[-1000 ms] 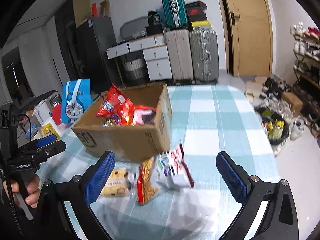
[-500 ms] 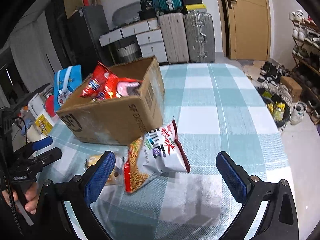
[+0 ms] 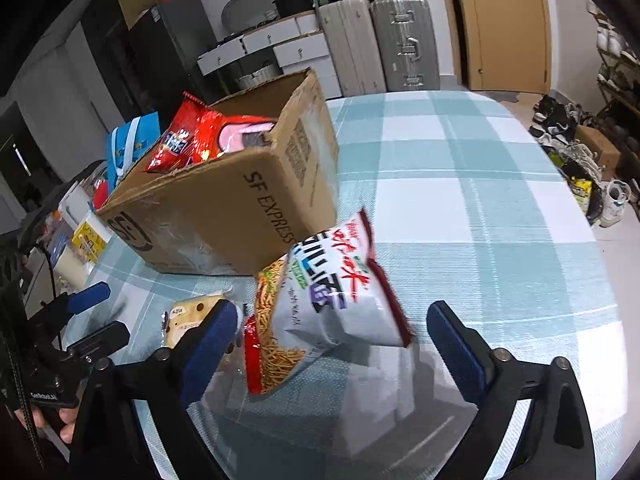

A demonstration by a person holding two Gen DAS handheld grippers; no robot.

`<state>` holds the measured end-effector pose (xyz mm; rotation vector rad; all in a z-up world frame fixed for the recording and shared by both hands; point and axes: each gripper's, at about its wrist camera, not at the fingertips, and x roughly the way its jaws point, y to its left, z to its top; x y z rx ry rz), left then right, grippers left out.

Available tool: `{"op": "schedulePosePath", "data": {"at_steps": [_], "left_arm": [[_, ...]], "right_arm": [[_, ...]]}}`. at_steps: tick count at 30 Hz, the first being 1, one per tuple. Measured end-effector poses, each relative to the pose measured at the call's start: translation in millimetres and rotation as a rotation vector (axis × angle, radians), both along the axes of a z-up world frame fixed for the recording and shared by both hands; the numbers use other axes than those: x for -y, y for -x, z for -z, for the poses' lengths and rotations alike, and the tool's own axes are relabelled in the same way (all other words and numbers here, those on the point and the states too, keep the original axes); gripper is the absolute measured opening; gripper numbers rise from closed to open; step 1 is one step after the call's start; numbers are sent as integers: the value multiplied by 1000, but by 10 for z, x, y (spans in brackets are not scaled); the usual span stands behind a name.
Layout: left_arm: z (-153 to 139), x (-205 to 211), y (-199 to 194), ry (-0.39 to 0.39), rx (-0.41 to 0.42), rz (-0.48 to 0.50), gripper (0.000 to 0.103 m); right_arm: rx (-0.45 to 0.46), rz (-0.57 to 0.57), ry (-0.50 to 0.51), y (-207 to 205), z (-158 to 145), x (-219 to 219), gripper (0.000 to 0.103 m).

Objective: Organize snacks
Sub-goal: 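Grasp the white noodle snack bag with the right gripper and lift it, then grasp the cream biscuit pack with the left gripper while the right holds the white bag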

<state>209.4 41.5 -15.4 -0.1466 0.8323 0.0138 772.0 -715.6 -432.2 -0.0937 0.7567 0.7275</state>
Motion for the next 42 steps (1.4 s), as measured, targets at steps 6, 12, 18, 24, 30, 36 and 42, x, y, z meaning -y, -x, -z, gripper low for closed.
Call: {"op": "schedulePosePath", "data": {"at_steps": [6, 12, 18, 24, 30, 36, 42], "left_arm": [[46, -21, -22, 4, -7, -10, 102], [59, -63, -28, 10, -10, -24, 102], [47, -59, -28, 7, -5, -24, 102], [70, -14, -25, 18, -14, -10, 102], [82, 199, -62, 22, -37, 65, 102], [137, 459, -214, -15, -74, 118, 102], [209, 687, -411, -108, -116, 175, 102]], "right_arm": [[-19, 6, -2, -79, 49, -86, 80], [-19, -9, -24, -69, 40, -117, 64], [2, -21, -64, 59, -16, -19, 45], [31, -44, -87, 215, -58, 79, 39], [63, -58, -106, 353, -182, 210, 39], [69, -55, -112, 386, -232, 355, 39], [60, -48, -122, 363, -247, 462, 39]]}}
